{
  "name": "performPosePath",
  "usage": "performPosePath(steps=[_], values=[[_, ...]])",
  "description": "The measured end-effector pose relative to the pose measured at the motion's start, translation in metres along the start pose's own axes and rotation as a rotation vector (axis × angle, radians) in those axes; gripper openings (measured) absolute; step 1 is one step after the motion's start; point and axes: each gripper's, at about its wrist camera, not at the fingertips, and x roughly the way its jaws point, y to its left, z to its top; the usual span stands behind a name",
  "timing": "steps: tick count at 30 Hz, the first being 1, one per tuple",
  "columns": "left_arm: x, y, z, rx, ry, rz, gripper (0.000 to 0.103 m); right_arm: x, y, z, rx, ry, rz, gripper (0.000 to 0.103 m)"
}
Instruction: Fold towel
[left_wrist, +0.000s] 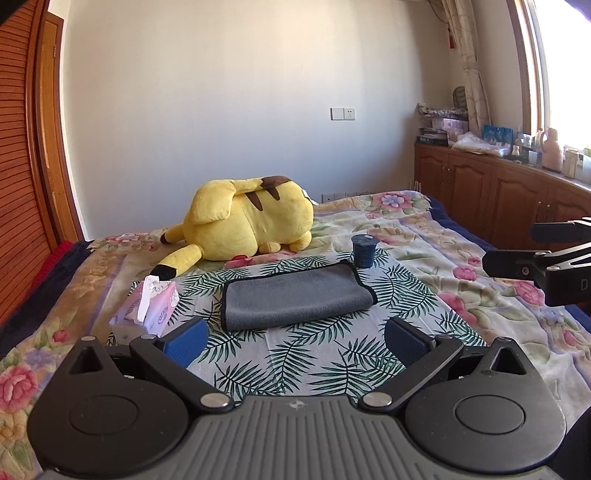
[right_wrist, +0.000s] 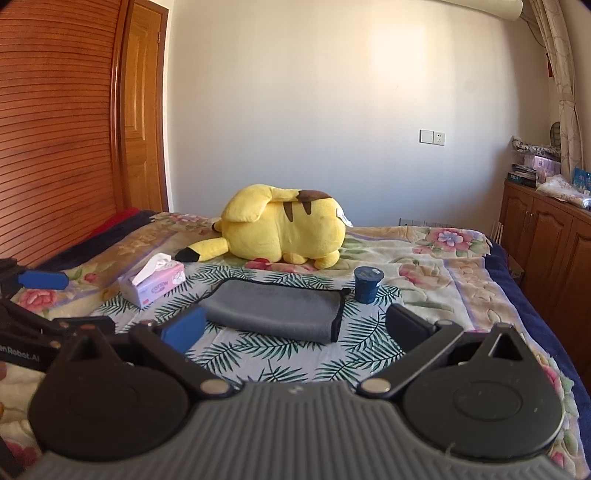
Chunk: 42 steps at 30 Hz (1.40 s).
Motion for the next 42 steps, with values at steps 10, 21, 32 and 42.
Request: performPosePath(steps=[10, 21, 32, 42], values=[[-0.007, -0.002, -0.023, -0.019, 0.004, -0.004, 0.087, -0.009, 0.007, -0.017, 0.016, 0.001, -0.002, 0.103], [-0.014, -0.008, -0.048, -0.007, 0.024, -0.011, 0.087, -0.013, 0.013, -0.035, 0.013, 0.021, 0.007, 0.103], [-0.012, -0.008, -0.071, -0.046, 0.049, -0.005, 0.087, -0.015, 0.02, -0.06, -0.002, 0.052, 0.008, 0.103], [-0.01, -0.006, -0.083, -0.063, 0.05, -0.003, 0.087, -0.011, 0.021, -0.075, -0.013, 0.073, 0.003, 0.103]])
